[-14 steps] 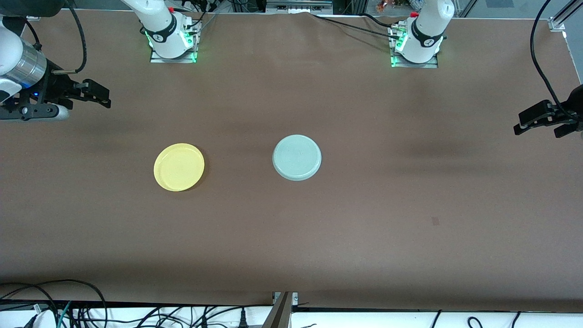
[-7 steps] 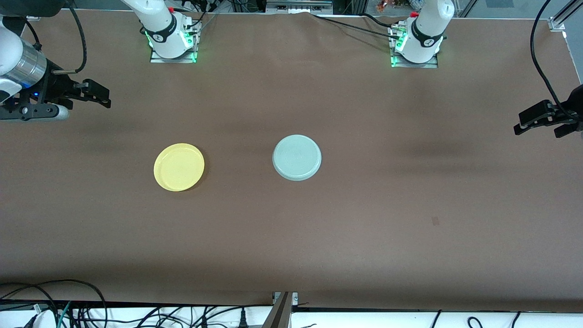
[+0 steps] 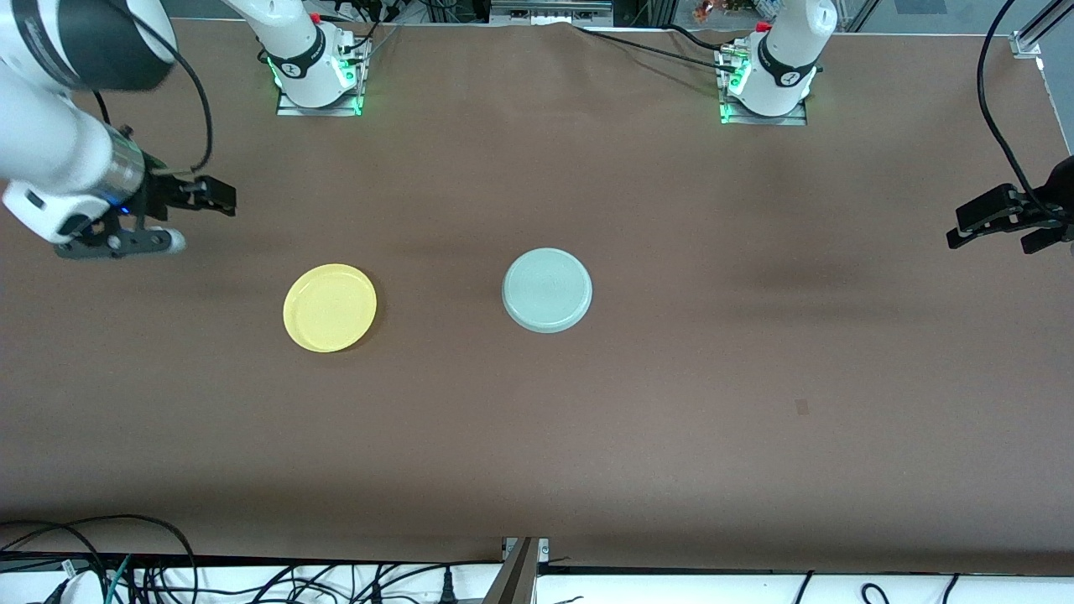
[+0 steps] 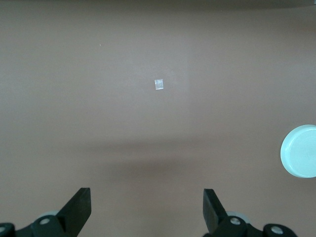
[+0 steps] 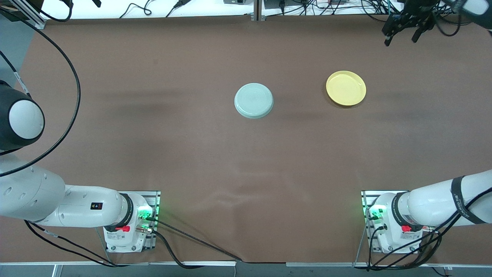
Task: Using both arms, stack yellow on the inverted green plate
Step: 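Move the right gripper to the rim of the yellow plate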
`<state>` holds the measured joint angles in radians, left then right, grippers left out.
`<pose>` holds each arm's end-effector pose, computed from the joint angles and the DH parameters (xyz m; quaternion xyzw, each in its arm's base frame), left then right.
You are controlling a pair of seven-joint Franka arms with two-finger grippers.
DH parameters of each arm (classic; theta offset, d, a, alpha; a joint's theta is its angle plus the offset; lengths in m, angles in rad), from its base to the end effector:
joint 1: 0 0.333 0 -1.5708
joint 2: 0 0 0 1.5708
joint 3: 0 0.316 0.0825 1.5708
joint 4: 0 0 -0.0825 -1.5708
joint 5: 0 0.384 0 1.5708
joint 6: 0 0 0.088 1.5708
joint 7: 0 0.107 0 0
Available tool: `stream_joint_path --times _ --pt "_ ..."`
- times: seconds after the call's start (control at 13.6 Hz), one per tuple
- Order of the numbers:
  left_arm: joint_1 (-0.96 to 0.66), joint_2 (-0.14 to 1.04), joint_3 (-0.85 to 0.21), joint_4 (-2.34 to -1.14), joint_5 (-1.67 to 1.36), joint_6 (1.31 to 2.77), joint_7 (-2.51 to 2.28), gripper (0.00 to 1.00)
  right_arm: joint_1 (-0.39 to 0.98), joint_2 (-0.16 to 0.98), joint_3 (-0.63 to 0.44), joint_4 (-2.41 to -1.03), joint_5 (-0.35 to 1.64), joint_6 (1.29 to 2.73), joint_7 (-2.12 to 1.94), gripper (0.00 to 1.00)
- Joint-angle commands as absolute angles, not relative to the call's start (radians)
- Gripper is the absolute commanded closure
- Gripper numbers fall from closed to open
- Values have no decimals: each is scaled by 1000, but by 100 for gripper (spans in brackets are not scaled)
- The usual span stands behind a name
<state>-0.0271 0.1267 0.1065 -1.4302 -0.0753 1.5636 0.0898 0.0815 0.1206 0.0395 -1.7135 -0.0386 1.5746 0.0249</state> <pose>0.5922 0.0347 0.6181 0.9995 -0.0061 0.0063 0.0305 0.5662 0.0638 0.4906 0.9902 0.0504 -0.1277 0.0261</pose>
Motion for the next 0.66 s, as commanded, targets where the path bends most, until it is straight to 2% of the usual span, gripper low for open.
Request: stream_joint_path --times 0.0,0.3,0.59 --pt "-21 141 104 -1397 -86 1551 89 0 84 234 37 -1727 -49 1700 21 0" --pt "-21 141 104 -1397 -86 1551 89 0 72 348 20 -1845 -51 1986 18 0" --pt "-21 141 104 -1397 -87 1551 89 0 52 405 8 -2049 -46 2346 9 0"
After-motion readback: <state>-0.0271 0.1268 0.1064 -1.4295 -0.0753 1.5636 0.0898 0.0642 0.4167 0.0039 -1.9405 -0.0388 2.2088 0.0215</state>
